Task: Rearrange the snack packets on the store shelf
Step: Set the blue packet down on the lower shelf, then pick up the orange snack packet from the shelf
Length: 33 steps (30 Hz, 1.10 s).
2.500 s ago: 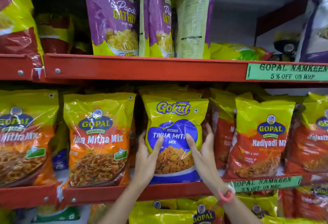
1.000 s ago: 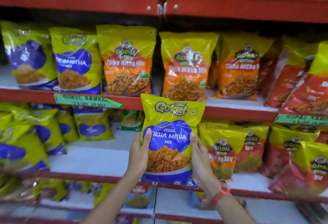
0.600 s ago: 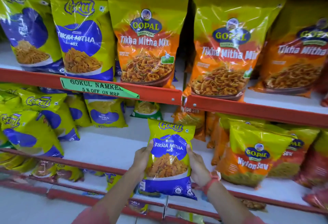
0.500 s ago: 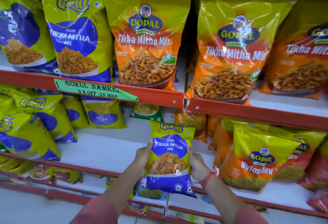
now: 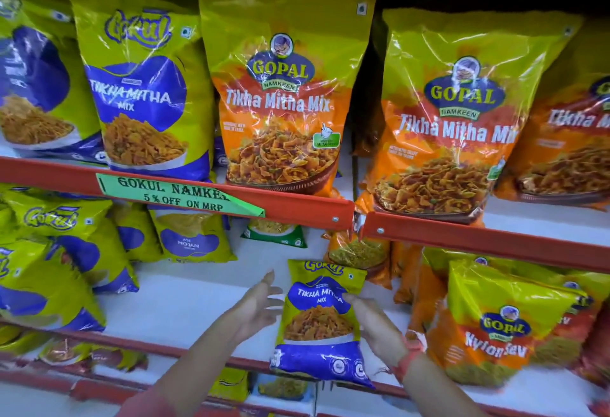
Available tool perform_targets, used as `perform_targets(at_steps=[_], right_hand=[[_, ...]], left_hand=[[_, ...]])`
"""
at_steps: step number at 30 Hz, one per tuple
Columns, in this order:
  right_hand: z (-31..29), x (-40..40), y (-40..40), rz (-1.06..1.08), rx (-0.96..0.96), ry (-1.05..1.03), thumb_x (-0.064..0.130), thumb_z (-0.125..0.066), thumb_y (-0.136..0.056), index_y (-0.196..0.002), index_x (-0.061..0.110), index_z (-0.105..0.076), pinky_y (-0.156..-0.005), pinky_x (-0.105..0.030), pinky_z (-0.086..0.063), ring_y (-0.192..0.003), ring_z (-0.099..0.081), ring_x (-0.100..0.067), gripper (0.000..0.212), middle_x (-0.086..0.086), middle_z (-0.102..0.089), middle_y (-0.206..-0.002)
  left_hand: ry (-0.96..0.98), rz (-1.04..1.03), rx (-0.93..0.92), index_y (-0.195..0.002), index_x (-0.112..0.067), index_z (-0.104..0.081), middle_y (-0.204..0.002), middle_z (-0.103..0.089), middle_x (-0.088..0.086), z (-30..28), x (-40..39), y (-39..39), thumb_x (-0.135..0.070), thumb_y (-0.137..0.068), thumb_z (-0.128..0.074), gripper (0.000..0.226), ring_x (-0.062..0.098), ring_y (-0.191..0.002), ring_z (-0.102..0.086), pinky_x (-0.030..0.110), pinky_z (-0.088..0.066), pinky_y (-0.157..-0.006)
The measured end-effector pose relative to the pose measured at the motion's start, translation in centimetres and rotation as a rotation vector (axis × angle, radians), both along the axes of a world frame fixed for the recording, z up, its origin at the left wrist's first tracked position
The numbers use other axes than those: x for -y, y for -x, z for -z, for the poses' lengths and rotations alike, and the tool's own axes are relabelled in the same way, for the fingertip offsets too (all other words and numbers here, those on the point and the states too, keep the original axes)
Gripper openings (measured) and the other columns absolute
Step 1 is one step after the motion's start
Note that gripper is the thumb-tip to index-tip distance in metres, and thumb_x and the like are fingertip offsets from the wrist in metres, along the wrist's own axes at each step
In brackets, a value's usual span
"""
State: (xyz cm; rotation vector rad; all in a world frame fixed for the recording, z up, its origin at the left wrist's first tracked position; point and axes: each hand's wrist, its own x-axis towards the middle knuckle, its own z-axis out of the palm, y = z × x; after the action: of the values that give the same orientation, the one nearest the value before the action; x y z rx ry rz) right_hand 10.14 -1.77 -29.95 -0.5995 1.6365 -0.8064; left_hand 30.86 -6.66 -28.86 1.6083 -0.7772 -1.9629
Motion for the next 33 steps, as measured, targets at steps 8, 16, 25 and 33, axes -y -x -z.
perform_targets(at_steps=[8, 16, 25, 33], right_hand=[[-18.2, -3.6, -4.9, -0.183, 0.147, 0.724, 0.002, -0.054, -0.098, -0.123, 0.011, -0.064, -0.095, -0.026, -0.057, -0.112, -0.073, -0.021, 0.028, -0.012, -0.078, -0.116], [-25.7, 2.8, -7.0, 0.124, -0.126, 1.176, 0.019, -0.062, -0.098, -0.146, 0.019, -0.046, -0.105, -0.015, -0.045, -0.134, -0.050, -0.008, 0.050, 0.002, -0.053, -0.144], [-23.3, 7.2, -7.8, 0.140, -0.096, 0.923, 0.056, -0.039, -0.099, -0.159, 0.020, -0.028, -0.119, -0.028, -0.020, -0.152, -0.028, -0.014, 0.071, 0.006, -0.033, -0.164], [-22.6, 4.4, -8.9, 0.229, -0.068, 1.132, 0.055, -0.044, -0.091, -0.132, 0.034, -0.060, -0.112, -0.034, -0.045, -0.130, -0.058, -0.007, 0.049, 0.014, -0.066, -0.135]], left_hand=[[0.662, 0.036, -0.087, -0.112, -0.007, -0.067, -0.110, -0.076, 0.008, -14.4, -3.8, -3.3, -0.024, -0.098, -0.046, 0.031, 0.024, -0.100, -0.073, 0.030, -0.056, -0.086], [1.200, -0.471, -0.013, -0.115, -0.007, -0.064, -0.106, -0.069, 0.000, -24.6, 0.1, -3.9, -0.024, -0.093, -0.057, 0.028, 0.006, -0.091, -0.063, 0.016, -0.053, -0.076], [1.006, -0.298, 0.040, -0.138, -0.027, -0.046, -0.134, -0.054, -0.011, -23.2, 4.5, -2.7, -0.057, -0.093, -0.038, 0.055, 0.011, -0.127, -0.050, 0.033, -0.035, -0.111], [1.027, -0.468, -0.192, -0.132, -0.024, -0.058, -0.133, -0.064, -0.002, -22.9, 2.5, -2.7, -0.080, -0.067, -0.054, 0.085, 0.017, -0.125, -0.058, 0.047, -0.041, -0.110]])
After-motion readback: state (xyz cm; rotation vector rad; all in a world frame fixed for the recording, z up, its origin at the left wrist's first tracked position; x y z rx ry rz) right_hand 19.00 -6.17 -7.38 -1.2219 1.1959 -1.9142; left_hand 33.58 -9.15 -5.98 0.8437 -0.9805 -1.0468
